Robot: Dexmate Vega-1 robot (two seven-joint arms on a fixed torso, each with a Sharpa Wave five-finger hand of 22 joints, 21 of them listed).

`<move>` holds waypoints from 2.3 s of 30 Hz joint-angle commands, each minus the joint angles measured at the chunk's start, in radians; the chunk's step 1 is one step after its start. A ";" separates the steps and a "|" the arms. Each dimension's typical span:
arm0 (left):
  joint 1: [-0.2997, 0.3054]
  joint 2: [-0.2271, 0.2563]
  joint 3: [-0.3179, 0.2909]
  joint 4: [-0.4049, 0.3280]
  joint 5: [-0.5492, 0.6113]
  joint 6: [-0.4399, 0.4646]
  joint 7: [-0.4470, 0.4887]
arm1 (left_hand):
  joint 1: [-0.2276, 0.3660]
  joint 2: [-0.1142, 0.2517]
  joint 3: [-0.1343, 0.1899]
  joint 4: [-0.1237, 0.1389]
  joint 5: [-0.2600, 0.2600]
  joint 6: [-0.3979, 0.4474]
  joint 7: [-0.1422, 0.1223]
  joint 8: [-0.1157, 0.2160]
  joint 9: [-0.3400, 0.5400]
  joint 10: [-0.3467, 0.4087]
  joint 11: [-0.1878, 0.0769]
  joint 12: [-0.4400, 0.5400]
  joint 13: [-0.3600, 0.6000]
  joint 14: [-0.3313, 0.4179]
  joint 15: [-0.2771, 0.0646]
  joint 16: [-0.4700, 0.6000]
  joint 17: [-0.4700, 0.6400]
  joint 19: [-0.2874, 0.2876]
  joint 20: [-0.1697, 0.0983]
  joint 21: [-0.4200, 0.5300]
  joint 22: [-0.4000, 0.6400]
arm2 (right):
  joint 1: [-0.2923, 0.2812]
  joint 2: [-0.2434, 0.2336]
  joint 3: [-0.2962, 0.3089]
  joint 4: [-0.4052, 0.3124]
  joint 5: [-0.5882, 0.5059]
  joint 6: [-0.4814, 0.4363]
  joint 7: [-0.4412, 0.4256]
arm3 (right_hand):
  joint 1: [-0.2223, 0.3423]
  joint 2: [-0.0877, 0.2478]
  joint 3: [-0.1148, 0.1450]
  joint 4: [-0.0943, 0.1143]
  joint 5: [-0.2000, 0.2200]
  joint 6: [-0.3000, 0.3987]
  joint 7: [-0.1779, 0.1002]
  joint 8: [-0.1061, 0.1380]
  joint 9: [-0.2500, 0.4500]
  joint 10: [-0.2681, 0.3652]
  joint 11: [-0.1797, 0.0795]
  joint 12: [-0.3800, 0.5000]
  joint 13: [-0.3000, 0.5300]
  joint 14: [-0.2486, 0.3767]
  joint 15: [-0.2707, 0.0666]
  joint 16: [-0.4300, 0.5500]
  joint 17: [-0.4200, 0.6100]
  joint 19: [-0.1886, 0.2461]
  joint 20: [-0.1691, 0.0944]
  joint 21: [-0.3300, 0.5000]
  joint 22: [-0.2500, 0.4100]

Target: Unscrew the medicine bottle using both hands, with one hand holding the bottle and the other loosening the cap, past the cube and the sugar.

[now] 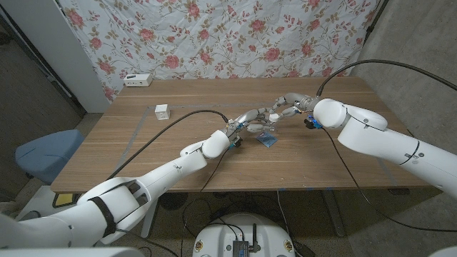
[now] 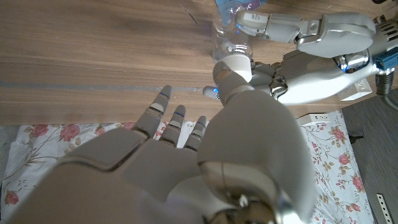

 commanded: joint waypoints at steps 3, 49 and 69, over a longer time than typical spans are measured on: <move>-0.016 -0.010 0.005 0.030 -0.002 -0.022 0.004 | 0.005 0.010 0.011 0.002 0.005 0.003 -0.006 -0.002 0.002 0.040 -0.041 0.003 0.005 0.011 -0.088 0.005 0.002 0.005 -0.121 -0.001 0.000 | 0.016 -0.004 -0.003 0.008 0.013 0.007 0.013 | 0.013 -0.013 0.009 -0.002 0.010 0.009 -0.003 -0.006 0.001 -0.002 -0.008 0.003 0.001 0.001 -0.003 0.001 0.004 -0.007 0.008 0.001 0.001; -0.024 -0.011 0.009 0.037 0.006 -0.029 0.013 | 0.009 0.007 0.011 -0.003 0.004 -0.005 -0.013 -0.004 0.002 0.039 -0.043 0.002 0.005 0.010 -0.091 0.006 0.003 0.005 -0.120 -0.002 0.000 | 0.056 -0.026 -0.022 -0.027 0.002 -0.053 0.048 | -0.217 -0.153 -0.133 0.081 -0.020 -0.223 0.026 -0.105 0.005 -0.076 0.108 -0.002 0.005 -0.051 0.084 -0.003 0.010 -0.038 0.053 0.004 0.003; -0.026 -0.014 0.009 0.039 0.004 -0.032 0.012 | 0.011 0.007 0.009 -0.003 0.005 -0.083 -0.027 -0.023 0.001 0.043 -0.037 0.003 0.005 0.015 -0.091 0.008 0.003 0.007 -0.120 -0.001 0.000 | 0.125 -0.002 -0.124 -0.029 -0.089 -0.161 0.078 | -0.314 -0.171 -0.171 0.109 -0.017 -0.220 0.077 -0.092 0.008 -0.072 0.126 0.004 0.006 -0.041 0.094 0.003 0.012 -0.037 0.071 0.007 0.004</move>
